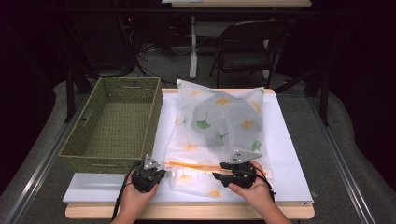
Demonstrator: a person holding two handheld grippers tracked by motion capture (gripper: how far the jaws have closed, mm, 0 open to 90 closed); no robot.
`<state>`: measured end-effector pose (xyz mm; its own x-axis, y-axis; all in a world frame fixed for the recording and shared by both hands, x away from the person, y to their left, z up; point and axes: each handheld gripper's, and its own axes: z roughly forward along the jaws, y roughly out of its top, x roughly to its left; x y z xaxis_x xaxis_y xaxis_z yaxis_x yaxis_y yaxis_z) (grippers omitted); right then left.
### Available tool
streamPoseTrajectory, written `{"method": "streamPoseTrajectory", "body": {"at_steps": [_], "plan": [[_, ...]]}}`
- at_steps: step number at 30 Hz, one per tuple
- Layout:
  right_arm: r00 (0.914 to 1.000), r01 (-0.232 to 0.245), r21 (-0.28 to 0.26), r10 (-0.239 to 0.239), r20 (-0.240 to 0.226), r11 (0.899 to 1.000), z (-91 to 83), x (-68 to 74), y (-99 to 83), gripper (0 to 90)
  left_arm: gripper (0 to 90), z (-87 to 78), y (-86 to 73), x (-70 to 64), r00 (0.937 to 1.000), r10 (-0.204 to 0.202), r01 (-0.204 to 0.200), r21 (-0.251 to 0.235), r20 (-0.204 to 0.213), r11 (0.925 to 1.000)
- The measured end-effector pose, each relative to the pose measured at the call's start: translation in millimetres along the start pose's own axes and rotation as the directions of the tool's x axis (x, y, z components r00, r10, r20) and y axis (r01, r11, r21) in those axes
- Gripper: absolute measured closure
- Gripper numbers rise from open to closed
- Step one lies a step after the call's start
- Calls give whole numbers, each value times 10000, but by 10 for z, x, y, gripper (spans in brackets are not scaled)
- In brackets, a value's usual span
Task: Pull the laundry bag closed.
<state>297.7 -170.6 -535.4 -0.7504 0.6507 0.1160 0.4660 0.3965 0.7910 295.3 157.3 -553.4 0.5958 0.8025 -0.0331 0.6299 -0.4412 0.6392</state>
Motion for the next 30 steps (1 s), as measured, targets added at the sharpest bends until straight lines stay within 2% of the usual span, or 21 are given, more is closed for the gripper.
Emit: {"method": "streamPoseTrajectory", "body": {"at_steps": [6, 7, 8, 9, 11, 14, 19, 22, 23, 24, 27, 28, 30], "plan": [[10000, 16, -45, -17, -38, 10000, 1, 3, 1, 482, 900, 0, 0, 0, 10000, 0, 0, 0, 0, 10000], [10000, 16, -45, -17, -38, 10000, 1, 3, 1, 482, 900, -42, -2, 7, 9998, -52, 53, -62, 169, 10000], [10000, 16, -45, -17, -38, 10000, 1, 3, 1, 482, 900, -42, -2, 7, 9998, -52, 53, -62, 169, 10000], [9998, -168, -164, 166, -84, 9997, 12, -14, -1, 465, 900, -67, -9, 20, 9992, -223, 228, -137, 326, 9996], [9998, -179, -227, 179, -25, 9996, 14, -20, -1, 455, 900, -107, -15, 37, 9978, -455, 472, -345, 483, 9983], [9997, -225, -345, 223, -69, 9992, 2, -17, 2, 449, 898, -170, -4, 41, 9971, -520, 550, -536, 557, 9971], [9997, -259, -350, 260, 38, 9991, -3, -23, 1, 447, 773, -212, 55, 24, 9963, -665, 707, -795, 538, 9943], [9996, -290, -344, 293, 62, 9990, 1, -20, -2, 447, 661, -224, 112, 37, 9931, -978, 1042, -1055, 645, 9889], [9996, -259, -338, 261, 52, 9991, 4, -22, 0, 447, 646, -222, 132, 30, 9895, -1287, 1350, -1037, 652, 9854], [9996, -272, -325, 274, 62, 9991, 6, -22, 1, 447, 643, -223, 149, 29, 9876, -1402, 1466, -941, 713, 9847], [9997, -258, -301, 259, 38, 9992, 21, -19, 1, 447, 585, -212, 188, -24, 9867, -1507, 1552, -772, 604, 9849], [9996, -288, -265, 289, 46, 9992, 23, -13, 0, 447, 570, -203, 192, -35, 9886, -1443, 1471, -722, 434, 9865], [9998, -205, -265, 205, 19, 9994, 24, -14, 1, 447, 565, -182, 188, -46, 9870, -1529, 1563, -739, 496, 9849]]}}
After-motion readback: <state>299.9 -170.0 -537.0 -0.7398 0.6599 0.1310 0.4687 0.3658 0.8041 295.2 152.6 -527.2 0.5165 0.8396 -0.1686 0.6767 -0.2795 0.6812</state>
